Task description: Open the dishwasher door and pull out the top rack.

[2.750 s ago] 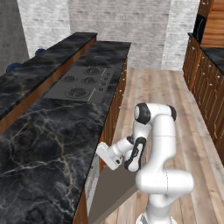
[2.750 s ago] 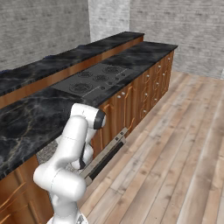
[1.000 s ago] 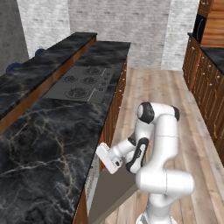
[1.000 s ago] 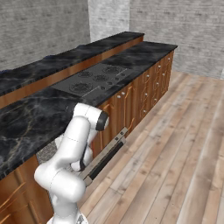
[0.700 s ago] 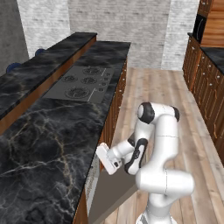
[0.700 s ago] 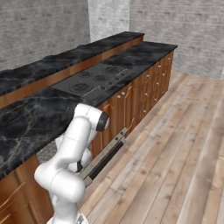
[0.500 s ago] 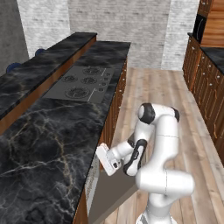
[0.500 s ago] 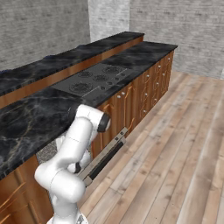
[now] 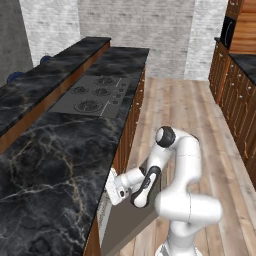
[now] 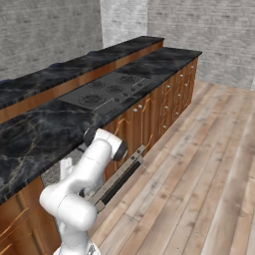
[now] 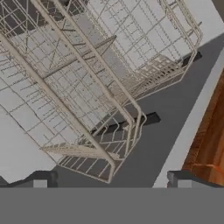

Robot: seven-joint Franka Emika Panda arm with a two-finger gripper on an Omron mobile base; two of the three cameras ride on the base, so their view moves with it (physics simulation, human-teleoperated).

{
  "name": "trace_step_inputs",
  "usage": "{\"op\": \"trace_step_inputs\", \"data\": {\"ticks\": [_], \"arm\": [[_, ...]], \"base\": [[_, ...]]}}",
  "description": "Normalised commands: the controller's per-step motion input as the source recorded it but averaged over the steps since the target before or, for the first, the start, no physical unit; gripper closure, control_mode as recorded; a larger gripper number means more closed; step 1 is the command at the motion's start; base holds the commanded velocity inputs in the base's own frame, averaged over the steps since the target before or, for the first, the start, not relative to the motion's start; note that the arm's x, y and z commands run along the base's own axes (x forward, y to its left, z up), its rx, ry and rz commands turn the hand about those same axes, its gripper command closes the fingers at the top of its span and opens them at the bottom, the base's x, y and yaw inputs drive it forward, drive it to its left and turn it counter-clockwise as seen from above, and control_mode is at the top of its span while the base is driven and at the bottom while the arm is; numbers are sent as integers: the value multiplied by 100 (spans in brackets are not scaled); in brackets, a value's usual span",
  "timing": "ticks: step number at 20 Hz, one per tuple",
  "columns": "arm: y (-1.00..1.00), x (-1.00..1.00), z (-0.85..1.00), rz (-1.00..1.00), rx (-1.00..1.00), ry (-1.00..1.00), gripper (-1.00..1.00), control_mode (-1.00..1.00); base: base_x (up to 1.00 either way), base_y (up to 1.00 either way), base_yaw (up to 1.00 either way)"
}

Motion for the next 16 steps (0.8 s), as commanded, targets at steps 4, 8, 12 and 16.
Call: {"op": "trace_step_inputs", "data": {"ticks": [4,8,12,16], "arm": [[-6,37,-62,-13,66,1,-100,-100],[-16,36,-60,-13,61,2,-100,-100],[-31,30,-58,-16,47,11,-100,-100],[-44,18,-50,-20,23,18,-100,-100]], "base": [[0,0,0],[0,0,0],[0,0,0],[0,0,0]]}}
